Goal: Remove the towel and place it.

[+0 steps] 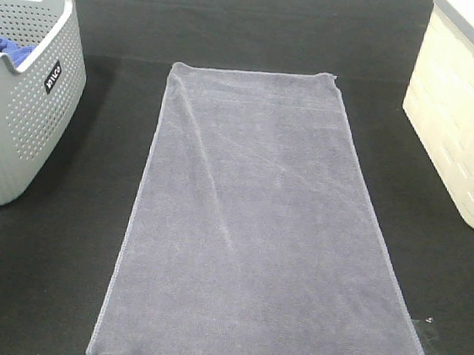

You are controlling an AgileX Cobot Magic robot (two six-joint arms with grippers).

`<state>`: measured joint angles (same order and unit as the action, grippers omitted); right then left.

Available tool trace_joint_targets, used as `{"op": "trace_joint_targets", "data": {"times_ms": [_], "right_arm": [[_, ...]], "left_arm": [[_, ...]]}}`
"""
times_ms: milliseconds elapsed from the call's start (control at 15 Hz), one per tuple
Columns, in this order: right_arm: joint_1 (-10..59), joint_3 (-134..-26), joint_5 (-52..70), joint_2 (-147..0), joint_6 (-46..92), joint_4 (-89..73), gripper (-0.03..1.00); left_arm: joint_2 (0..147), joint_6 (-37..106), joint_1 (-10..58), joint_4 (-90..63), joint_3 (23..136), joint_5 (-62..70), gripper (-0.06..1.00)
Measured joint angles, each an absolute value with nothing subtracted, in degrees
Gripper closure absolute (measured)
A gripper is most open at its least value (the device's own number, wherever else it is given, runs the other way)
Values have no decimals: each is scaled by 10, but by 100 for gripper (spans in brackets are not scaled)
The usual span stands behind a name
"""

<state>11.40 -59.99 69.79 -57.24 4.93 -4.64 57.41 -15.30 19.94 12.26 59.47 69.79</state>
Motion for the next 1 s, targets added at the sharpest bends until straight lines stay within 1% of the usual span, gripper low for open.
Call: {"op": "trace_joint_targets", "data": {"times_ms": [267,333,400,600,800,867,1000], "right_arm": [[114,-456,699,-379,49,-47,26],[114,-413,700,-303,49,-47,26],[114,-399,700,-279,49,-47,26],[114,-327,699,-150,72,-47,26],[114,-314,680,-95,84,-57,26],[114,-304,646,-66,87,-70,26],[114,-292,622,-56,89,-74,26]], "left_arm": [[355,-152,199,104,433,699,33],[283,-136,199,95,395,700,33],[257,-128,199,90,384,700,33],[120,-84,199,71,335,700,33],[76,-64,199,70,316,700,33],[66,-53,199,66,311,679,33],[64,-42,199,56,296,622,33]]}}
